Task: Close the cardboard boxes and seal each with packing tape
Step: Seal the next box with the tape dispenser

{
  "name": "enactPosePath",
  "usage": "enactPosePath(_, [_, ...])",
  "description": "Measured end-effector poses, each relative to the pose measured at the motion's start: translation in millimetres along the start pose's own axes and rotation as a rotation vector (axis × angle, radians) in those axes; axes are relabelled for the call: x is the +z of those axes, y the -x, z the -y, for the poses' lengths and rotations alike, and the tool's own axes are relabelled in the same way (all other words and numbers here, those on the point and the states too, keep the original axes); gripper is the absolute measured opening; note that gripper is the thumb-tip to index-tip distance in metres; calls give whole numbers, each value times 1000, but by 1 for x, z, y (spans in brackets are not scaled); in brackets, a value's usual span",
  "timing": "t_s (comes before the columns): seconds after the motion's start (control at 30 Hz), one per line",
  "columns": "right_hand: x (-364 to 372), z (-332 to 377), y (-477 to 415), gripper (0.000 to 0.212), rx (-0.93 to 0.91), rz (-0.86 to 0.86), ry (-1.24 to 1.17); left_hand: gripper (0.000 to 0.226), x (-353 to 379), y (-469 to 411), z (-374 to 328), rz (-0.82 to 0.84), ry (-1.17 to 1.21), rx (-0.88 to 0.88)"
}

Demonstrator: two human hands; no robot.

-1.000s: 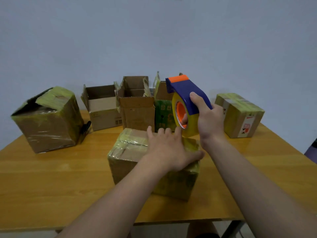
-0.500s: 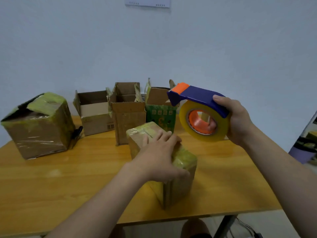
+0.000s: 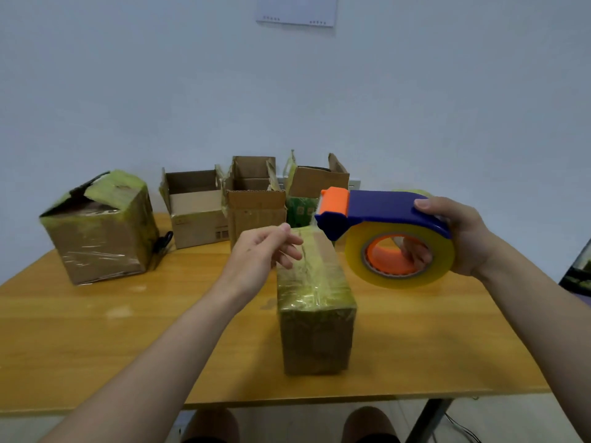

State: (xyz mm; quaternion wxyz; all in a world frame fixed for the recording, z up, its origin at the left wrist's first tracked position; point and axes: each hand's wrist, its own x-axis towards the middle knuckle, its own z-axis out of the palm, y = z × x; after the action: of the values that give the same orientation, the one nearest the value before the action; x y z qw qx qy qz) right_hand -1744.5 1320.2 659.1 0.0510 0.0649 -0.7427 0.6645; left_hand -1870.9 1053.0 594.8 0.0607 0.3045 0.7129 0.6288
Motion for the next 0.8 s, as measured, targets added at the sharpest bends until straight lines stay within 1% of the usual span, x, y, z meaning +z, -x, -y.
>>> enactPosePath(0.03, [0,1,1,49,10,25,-2,49,0,1,-6,8,37,-101])
enactPosePath(0.1, [1,4,2,52,28,71,-2,59,-1,1,-16,64,90,-288])
enactPosePath(0.17, [1,8,2,51,37,124,2,60,-1,1,-24,140,177,-371])
enactPosePath(0.23, [2,10,2,51,46,161,2,53,1,4,-28,225,307,-392])
enactPosePath(0.3, [3,11,2,55,62,165,-14,42,4,9,-29,308,443,-391])
enactPosePath(0.33, [4,12,3,57,66,164,-23,39,4,12,-30,331,506,-389])
enactPosePath(0.4, [4,11,3,58,69,168,-34,40,5,15,-29,344,589,-390])
enactPosePath(0.5, [6,10,3,53,73,187,-36,37,2,18,-27,358,625,-389])
enactPosePath(0.57, [8,12,4,43,66,201,-28,33,-1,18,-27,360,616,-387])
enactPosePath(0.67, [11,15,6,24,47,177,-41,25,-4,20,-30,342,553,-387])
enactPosePath(0.7, [11,16,6,24,51,169,-38,21,-5,21,-30,323,528,-390])
enactPosePath(0.73, [12,17,6,31,58,172,-21,17,-5,22,-32,296,506,-396])
enactPosePath(0.8, [13,18,6,65,89,174,48,15,-6,24,-34,232,457,-406])
